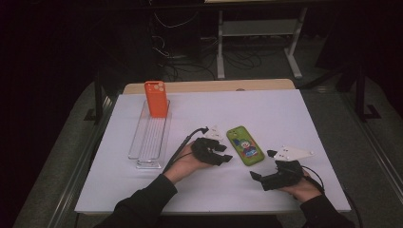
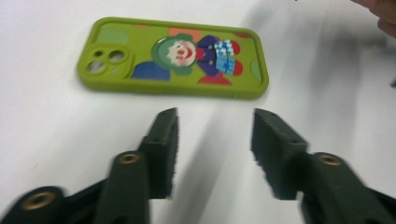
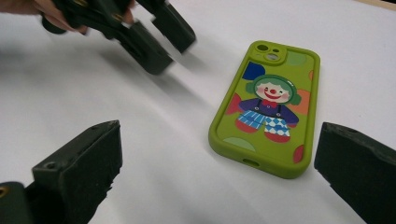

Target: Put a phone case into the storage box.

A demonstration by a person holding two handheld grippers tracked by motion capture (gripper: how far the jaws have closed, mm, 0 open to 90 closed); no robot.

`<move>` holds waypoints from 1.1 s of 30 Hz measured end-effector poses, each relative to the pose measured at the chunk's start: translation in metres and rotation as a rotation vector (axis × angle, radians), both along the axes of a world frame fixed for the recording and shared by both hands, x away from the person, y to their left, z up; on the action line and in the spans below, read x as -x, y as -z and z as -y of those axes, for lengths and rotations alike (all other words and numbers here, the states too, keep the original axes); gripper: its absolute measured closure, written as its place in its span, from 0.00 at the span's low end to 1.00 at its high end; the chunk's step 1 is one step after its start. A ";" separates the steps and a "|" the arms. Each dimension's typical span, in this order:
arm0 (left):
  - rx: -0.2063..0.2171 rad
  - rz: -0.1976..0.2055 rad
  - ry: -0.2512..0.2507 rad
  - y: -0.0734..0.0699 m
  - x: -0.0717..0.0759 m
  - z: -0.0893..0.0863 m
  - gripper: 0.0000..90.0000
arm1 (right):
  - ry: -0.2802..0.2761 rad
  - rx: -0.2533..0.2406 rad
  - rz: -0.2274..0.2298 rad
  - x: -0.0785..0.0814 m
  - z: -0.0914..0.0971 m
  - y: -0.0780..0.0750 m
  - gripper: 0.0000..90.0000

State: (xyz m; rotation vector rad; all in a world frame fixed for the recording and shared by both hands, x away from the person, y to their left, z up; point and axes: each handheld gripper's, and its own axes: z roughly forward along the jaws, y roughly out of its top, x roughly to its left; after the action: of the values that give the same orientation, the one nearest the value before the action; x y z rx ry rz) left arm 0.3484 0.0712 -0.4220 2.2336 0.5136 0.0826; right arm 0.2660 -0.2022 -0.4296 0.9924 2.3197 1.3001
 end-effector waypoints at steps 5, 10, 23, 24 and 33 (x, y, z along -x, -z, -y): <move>0.009 -0.005 -0.023 -0.004 0.010 -0.022 0.39 | -0.001 0.006 0.000 0.000 -0.001 0.000 0.00; 0.000 0.021 -0.047 -0.005 0.017 -0.042 0.26 | 0.003 0.003 0.001 0.000 -0.001 0.000 0.00; -0.033 0.026 -0.132 0.002 0.032 -0.064 0.00 | 0.018 0.020 0.001 0.000 -0.003 0.000 0.00; -0.022 0.019 -0.139 0.003 0.033 -0.064 0.00 | 0.018 0.022 0.006 0.000 -0.003 -0.001 0.00; 0.004 0.010 -0.115 0.001 0.035 -0.068 0.00 | 0.010 0.058 -0.008 -0.002 -0.014 -0.002 0.00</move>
State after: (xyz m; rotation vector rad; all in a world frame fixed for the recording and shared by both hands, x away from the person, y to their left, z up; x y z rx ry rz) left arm 0.3131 0.1388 -0.4233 2.1977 0.6363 0.1522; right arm 0.2675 -0.1880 -0.4274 0.9910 2.3412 1.2204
